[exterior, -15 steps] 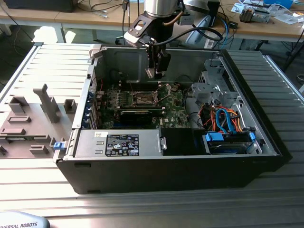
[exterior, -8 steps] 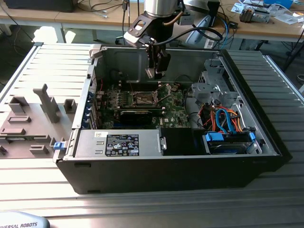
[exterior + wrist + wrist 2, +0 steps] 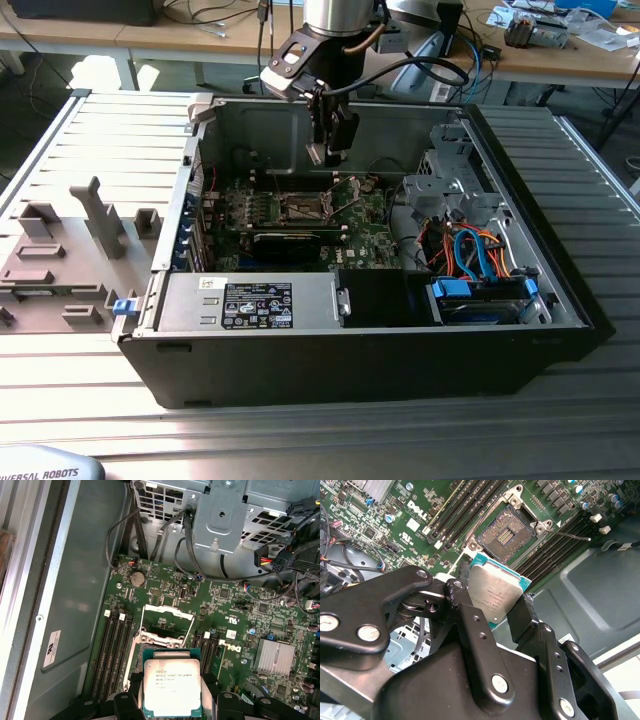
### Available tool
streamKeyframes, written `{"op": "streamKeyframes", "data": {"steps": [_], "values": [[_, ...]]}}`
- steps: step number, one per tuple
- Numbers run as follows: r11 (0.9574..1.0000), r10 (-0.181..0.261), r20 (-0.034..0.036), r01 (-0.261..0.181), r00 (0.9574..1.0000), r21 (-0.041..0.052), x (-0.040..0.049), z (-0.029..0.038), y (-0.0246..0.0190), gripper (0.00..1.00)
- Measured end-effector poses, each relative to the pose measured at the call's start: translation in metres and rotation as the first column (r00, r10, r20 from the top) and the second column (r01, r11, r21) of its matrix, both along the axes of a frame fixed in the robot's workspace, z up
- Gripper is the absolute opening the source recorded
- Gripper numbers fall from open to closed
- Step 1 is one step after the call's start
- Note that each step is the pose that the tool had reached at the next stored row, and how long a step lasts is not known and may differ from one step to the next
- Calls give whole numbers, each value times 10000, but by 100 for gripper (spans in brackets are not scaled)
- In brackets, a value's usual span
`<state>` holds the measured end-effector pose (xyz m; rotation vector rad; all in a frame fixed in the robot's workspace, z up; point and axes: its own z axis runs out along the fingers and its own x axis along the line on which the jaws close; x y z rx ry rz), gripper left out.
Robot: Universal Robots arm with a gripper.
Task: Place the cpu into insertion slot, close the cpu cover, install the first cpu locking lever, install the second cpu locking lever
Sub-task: 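Place the cpu into insertion slot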
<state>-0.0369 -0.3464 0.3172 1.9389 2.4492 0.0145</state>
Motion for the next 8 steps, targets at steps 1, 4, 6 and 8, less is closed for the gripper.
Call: {"op": "streamKeyframes", "data": {"steps": [1, 4, 6, 8], "values": [[10000, -4, 0, 4, 10000, 0, 0, 0, 0, 54], [10000, -18, 0, 18, 10000, -1, 0, 0, 0, 54], [10000, -28, 0, 28, 10000, -1, 0, 0, 0, 54], [10000, -35, 0, 35, 10000, -2, 0, 0, 0, 54]]}}
